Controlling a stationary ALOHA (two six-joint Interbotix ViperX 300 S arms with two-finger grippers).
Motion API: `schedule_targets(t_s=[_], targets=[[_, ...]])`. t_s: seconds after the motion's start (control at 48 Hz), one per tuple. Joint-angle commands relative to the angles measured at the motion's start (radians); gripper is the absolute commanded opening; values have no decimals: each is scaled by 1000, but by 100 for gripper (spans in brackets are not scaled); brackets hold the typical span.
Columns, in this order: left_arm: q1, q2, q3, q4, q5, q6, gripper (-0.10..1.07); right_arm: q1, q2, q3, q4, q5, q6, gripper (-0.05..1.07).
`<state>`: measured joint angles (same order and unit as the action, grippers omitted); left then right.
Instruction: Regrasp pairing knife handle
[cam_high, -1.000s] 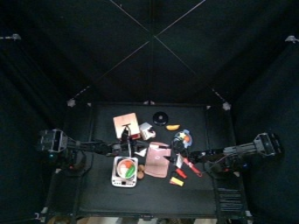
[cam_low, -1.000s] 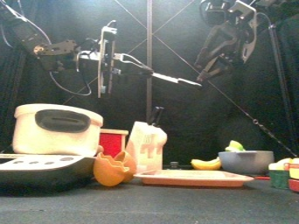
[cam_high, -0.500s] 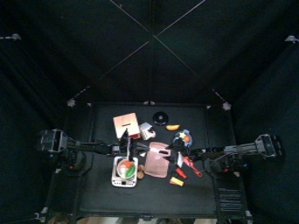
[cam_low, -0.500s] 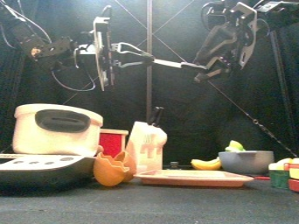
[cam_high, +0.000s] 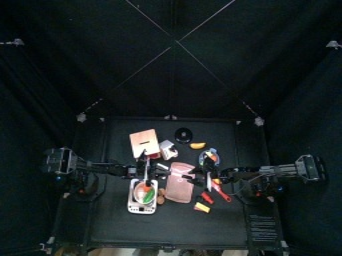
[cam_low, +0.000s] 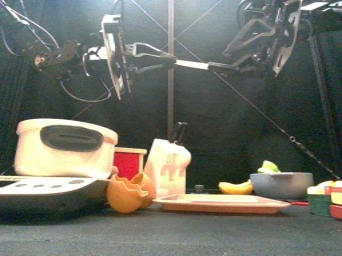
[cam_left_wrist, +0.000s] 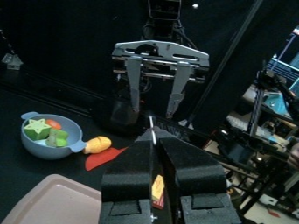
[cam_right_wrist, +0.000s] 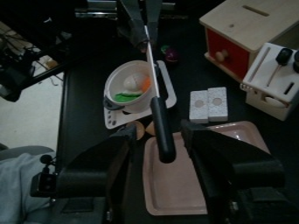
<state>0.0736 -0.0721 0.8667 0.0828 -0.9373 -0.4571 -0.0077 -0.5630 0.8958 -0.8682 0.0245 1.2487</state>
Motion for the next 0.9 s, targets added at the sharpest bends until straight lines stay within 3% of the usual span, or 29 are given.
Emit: schedule_targets(t_s=[0.0, 0.562, 0.875], targets=[[3, -3, -11, 5, -11, 11, 41, -9, -12, -9, 8, -29, -2, 77], [3, -3, -14, 3, -32, 25, 41, -51, 23, -2, 25, -40, -2, 76], [3, 14, -14, 2, -35, 25, 41, -49, 26, -6, 25, -41, -3, 69]])
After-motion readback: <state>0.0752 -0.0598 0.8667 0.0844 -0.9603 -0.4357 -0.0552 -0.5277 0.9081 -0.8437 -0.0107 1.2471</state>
